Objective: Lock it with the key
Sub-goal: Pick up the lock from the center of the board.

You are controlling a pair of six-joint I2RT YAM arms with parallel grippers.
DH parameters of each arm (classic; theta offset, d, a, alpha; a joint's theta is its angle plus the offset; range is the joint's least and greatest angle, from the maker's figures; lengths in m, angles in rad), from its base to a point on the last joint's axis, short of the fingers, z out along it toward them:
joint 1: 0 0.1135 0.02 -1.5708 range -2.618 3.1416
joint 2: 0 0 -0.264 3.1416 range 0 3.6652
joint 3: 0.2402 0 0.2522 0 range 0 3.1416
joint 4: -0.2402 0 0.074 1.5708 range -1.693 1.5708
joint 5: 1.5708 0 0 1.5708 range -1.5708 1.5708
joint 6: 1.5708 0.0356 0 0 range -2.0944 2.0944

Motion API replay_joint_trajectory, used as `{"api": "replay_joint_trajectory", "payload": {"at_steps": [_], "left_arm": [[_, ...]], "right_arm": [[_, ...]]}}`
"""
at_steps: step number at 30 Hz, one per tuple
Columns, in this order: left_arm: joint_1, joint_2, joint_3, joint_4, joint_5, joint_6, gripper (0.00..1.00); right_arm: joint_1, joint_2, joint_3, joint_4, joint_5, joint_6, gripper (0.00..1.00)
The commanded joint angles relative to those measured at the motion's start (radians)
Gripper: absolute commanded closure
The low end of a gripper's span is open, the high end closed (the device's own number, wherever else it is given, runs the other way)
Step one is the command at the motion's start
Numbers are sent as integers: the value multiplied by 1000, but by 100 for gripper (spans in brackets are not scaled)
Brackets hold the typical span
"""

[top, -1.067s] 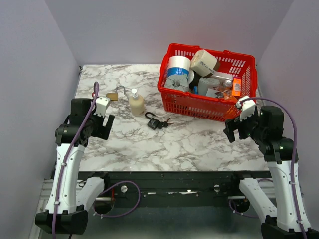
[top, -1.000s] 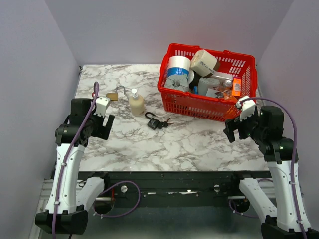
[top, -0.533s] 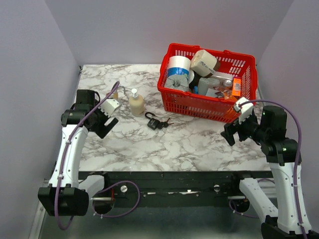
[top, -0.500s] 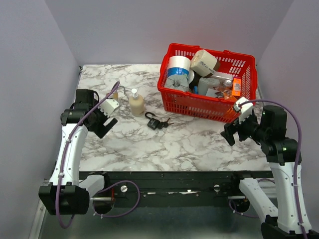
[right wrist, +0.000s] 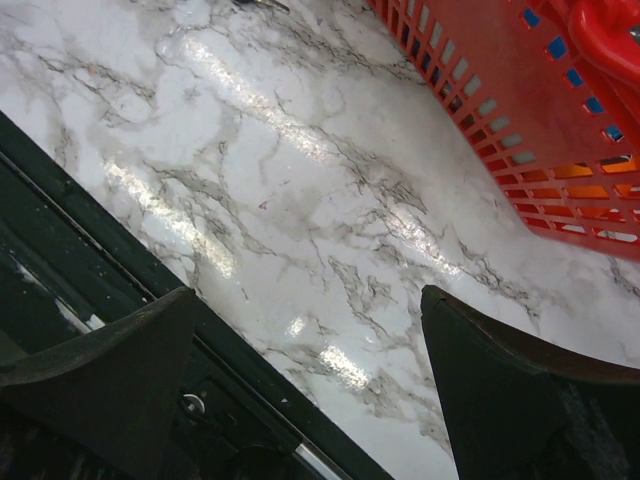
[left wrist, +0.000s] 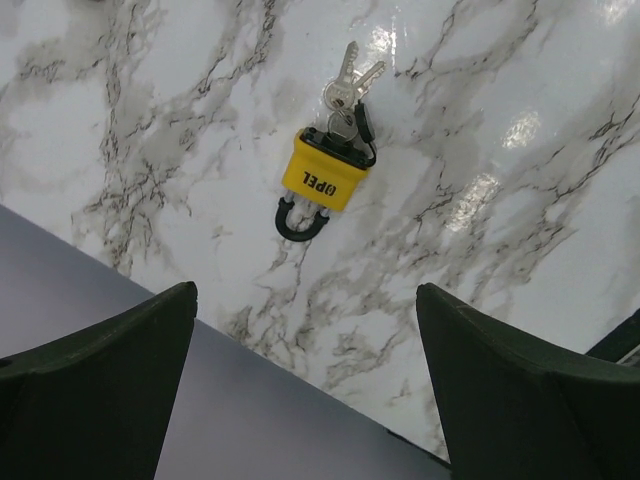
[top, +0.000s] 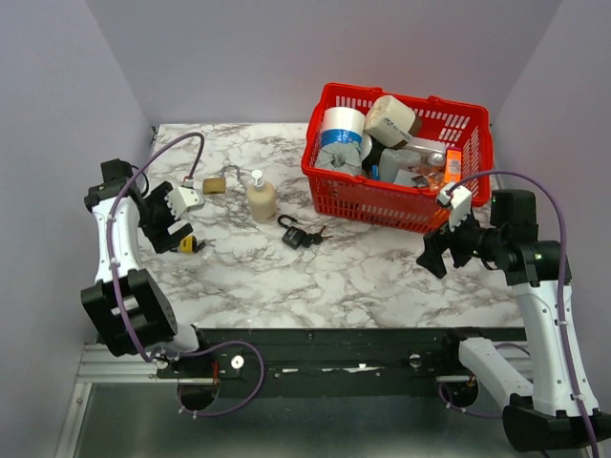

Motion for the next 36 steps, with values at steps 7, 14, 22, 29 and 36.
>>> {"api": "replay_joint_trajectory", "payload": {"at_steps": [7, 14, 22, 29, 36], "left_arm": [[16, 189, -6, -33, 77, 424, 9], [18, 229, -91, 93, 69, 450, 11], [15, 300, -97, 149, 40, 453, 12], [15, 341, -86, 166, 28, 467, 15], [13, 367, -68, 159, 42, 481, 20]], "right_arm": [[-5, 71, 81, -37, -97, 10, 0], [-5, 108, 102, -59, -114, 10, 0], [-5, 127, 113, -60, -126, 14, 0], [-5, 151, 125, -56, -143, 22, 0], [-5, 168, 135, -46, -140, 27, 0]]}}
